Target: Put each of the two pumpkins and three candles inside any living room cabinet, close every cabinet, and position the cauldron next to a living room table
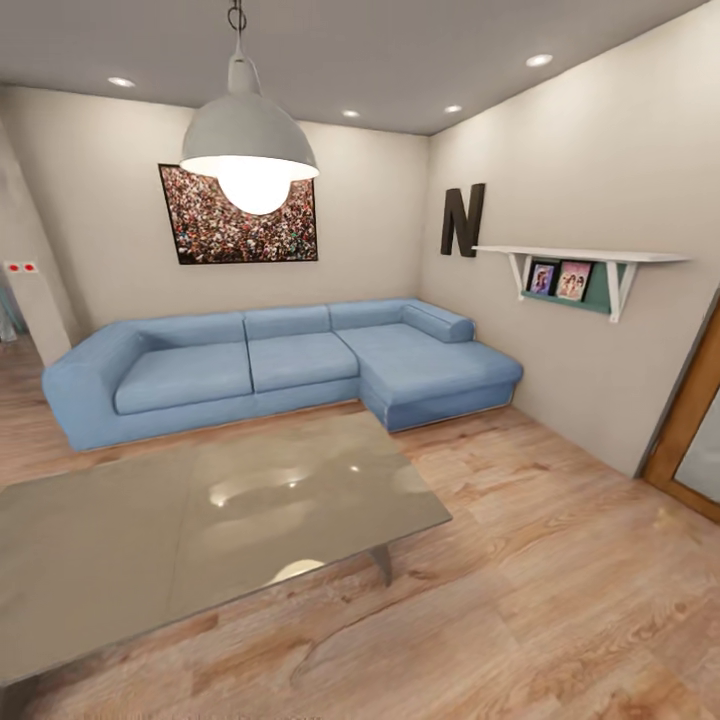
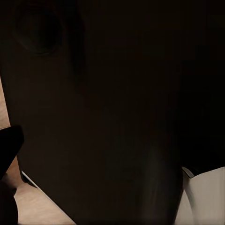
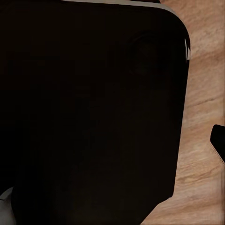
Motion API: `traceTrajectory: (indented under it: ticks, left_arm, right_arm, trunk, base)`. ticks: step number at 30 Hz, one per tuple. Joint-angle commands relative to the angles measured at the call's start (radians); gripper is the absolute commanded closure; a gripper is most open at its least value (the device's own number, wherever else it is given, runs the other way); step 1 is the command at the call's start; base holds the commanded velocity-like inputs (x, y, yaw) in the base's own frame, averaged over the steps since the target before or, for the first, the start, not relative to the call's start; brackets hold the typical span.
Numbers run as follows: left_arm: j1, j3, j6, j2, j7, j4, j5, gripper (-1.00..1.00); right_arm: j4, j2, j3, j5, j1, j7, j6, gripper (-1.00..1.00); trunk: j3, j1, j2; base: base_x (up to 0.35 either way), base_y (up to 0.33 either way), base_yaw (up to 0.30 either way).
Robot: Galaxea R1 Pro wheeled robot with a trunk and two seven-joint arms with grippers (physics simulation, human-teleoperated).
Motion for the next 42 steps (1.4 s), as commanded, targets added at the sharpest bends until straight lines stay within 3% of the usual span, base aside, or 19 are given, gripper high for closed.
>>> traceTrajectory:
  ticks: [1,42]
  left_arm:
    - [0.001,0.000,0.001,0.000,0.000,-0.002,0.000,-1.00]
    - [0.001,-0.001,-0.001,-0.002,-0.003,-0.004,0.000,-1.00]
  right_arm:
    - [0.000,0.000,0.000,0.000,0.000,0.000,-0.002,-1.00]
    - [0.000,-0.002,-0.003,0.001,0.000,-0.003,-0.002,-1.00]
  trunk:
    - [-0.001,0.000,0.000]
    - [-0.001,0.000,0.000]
  base:
    - [0.000,0.000,0.272]
    - [0.000,0.000,0.276]
